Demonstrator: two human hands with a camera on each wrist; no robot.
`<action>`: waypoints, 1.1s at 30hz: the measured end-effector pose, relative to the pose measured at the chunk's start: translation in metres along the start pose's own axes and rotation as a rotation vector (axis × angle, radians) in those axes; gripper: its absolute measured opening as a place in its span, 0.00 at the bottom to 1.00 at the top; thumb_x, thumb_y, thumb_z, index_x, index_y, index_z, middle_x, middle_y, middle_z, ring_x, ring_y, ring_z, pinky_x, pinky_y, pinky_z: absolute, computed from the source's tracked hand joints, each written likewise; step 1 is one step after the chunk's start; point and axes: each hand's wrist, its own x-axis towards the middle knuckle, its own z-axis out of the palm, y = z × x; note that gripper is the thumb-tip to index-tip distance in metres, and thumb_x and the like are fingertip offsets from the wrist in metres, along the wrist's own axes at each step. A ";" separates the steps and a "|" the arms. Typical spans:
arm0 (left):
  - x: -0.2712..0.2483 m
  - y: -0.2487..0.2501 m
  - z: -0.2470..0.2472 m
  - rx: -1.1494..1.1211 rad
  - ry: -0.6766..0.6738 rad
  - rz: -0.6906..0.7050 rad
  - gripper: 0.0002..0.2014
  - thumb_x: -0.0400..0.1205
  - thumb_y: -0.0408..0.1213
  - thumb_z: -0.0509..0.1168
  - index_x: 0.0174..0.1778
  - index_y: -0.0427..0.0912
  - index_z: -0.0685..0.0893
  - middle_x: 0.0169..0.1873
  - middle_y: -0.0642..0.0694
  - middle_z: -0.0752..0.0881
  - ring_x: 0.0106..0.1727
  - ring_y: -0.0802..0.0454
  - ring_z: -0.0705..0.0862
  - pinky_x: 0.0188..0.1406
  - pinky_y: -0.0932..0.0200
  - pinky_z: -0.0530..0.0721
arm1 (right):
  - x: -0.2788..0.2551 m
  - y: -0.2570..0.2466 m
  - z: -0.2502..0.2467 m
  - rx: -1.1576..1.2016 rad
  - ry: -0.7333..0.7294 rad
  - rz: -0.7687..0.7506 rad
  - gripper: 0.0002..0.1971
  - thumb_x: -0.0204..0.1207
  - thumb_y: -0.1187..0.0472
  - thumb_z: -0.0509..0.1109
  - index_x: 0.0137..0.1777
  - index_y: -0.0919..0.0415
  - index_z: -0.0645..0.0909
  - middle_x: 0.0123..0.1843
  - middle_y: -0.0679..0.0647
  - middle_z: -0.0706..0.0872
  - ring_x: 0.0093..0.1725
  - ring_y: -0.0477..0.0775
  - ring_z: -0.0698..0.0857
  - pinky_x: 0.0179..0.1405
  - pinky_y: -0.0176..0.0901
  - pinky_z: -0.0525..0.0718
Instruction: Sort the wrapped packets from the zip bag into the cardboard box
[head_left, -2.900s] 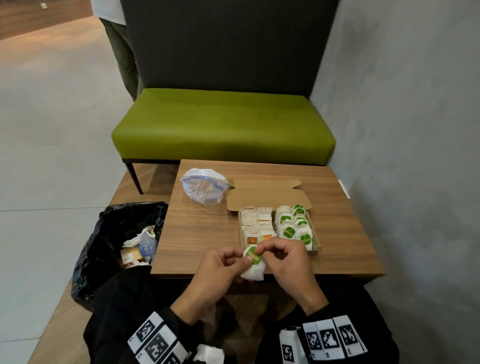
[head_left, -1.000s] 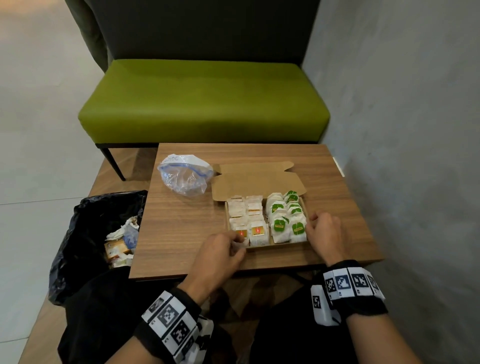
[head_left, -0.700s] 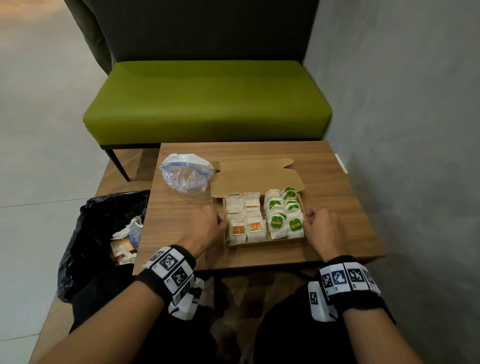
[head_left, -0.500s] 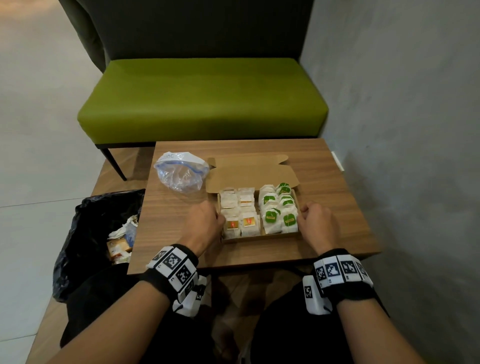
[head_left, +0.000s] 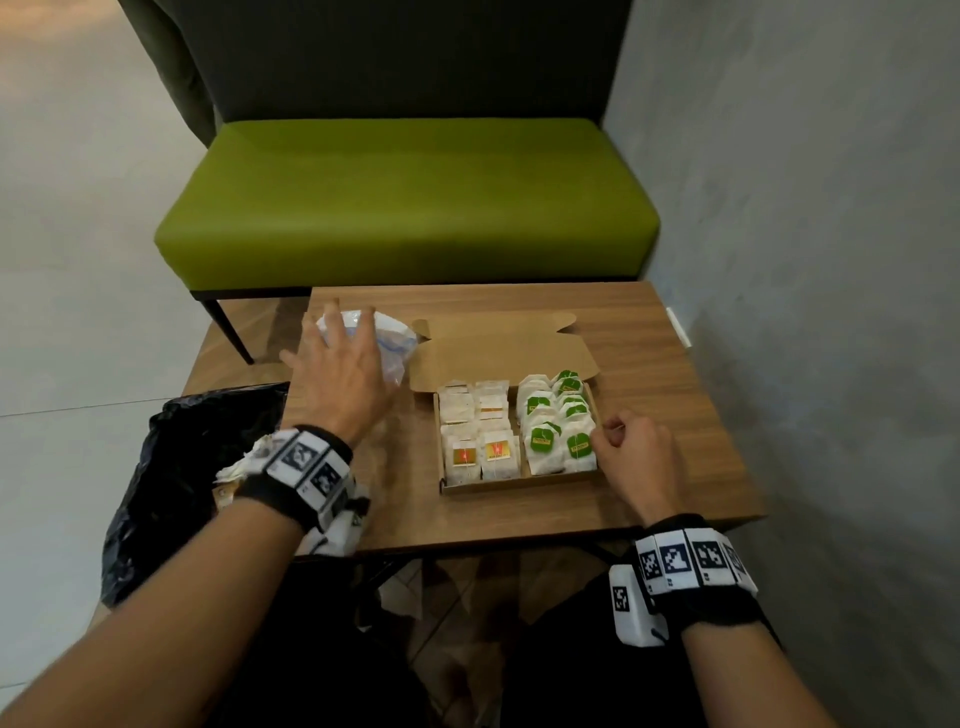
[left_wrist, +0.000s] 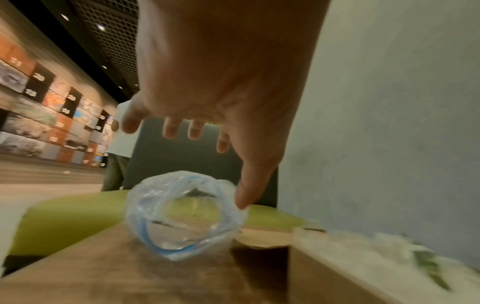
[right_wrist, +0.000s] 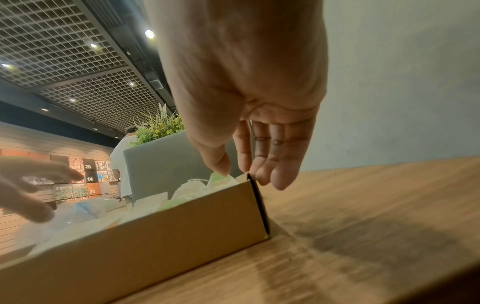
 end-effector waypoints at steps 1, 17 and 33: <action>0.012 -0.010 0.005 0.002 -0.071 0.002 0.45 0.77 0.62 0.65 0.84 0.51 0.51 0.85 0.38 0.51 0.84 0.29 0.53 0.71 0.17 0.58 | 0.000 -0.001 0.000 0.000 0.005 0.000 0.09 0.81 0.51 0.70 0.56 0.53 0.84 0.47 0.49 0.88 0.42 0.49 0.84 0.32 0.40 0.78; -0.088 -0.029 -0.037 -0.590 0.087 0.160 0.13 0.78 0.27 0.70 0.54 0.46 0.91 0.34 0.52 0.79 0.33 0.50 0.80 0.34 0.52 0.80 | -0.093 -0.107 -0.018 0.262 -0.109 -0.888 0.32 0.84 0.47 0.63 0.86 0.44 0.56 0.87 0.49 0.60 0.82 0.48 0.64 0.73 0.48 0.73; -0.181 -0.012 -0.074 -0.753 0.087 0.269 0.57 0.65 0.70 0.72 0.84 0.59 0.47 0.72 0.46 0.72 0.68 0.51 0.77 0.62 0.56 0.82 | -0.127 -0.102 -0.033 0.756 -0.128 -0.522 0.09 0.82 0.64 0.69 0.58 0.50 0.83 0.51 0.39 0.88 0.53 0.37 0.87 0.52 0.37 0.87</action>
